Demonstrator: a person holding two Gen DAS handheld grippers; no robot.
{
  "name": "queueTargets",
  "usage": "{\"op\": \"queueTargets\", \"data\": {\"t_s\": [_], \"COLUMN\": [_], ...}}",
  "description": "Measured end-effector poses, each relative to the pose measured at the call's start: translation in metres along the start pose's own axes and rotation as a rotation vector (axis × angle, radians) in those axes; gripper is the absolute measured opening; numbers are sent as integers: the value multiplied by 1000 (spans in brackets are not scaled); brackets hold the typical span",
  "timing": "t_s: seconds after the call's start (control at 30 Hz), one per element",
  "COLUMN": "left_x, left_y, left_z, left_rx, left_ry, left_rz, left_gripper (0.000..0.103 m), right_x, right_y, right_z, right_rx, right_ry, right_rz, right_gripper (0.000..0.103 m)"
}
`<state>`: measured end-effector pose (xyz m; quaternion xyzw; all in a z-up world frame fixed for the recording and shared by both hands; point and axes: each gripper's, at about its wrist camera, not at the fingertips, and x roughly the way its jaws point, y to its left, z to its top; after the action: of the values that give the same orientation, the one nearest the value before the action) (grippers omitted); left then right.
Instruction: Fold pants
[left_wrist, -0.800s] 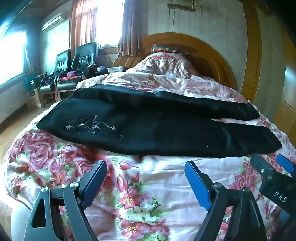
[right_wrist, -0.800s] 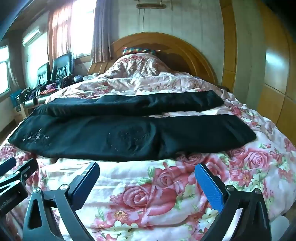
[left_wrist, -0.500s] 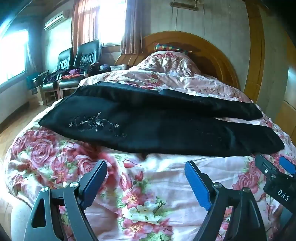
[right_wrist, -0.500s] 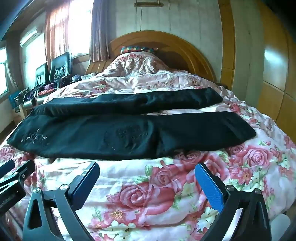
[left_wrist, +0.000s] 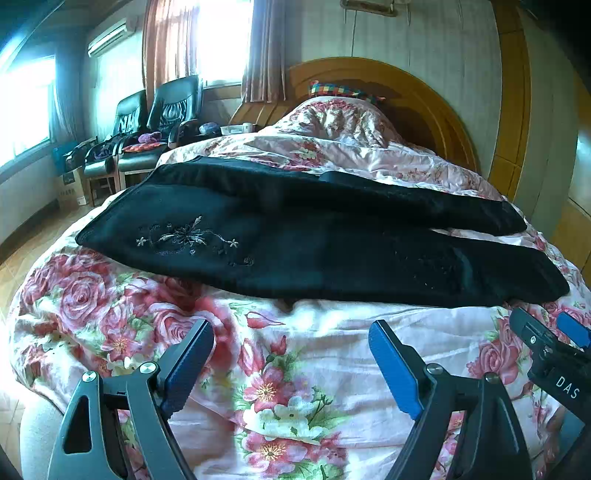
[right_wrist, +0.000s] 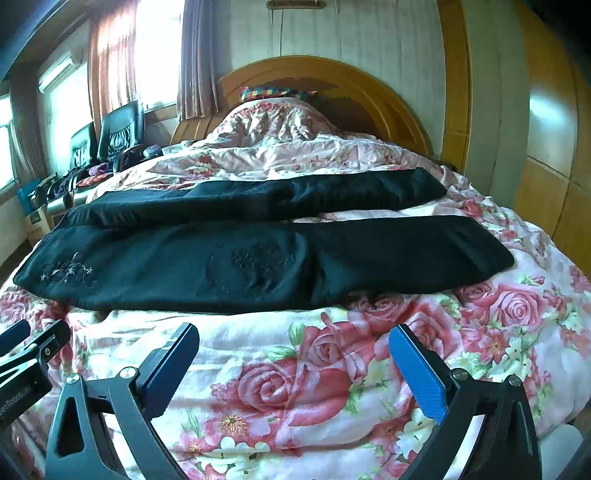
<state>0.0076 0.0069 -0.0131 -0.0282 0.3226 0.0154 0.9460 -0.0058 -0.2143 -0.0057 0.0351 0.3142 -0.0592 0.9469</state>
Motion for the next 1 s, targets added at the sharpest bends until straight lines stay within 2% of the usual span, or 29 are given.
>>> {"op": "queueTargets", "data": {"t_s": [1.0], "left_x": [4], "left_y": [1], "left_z": [-2], "left_rx": [-12], "left_ry": [26], "left_rz": [0], "left_gripper": [88], "right_x": [2], "right_y": [0], "right_z": [-1], "right_rx": [0], "right_ry": [7], "right_rz": [1], "right_gripper": [103]}}
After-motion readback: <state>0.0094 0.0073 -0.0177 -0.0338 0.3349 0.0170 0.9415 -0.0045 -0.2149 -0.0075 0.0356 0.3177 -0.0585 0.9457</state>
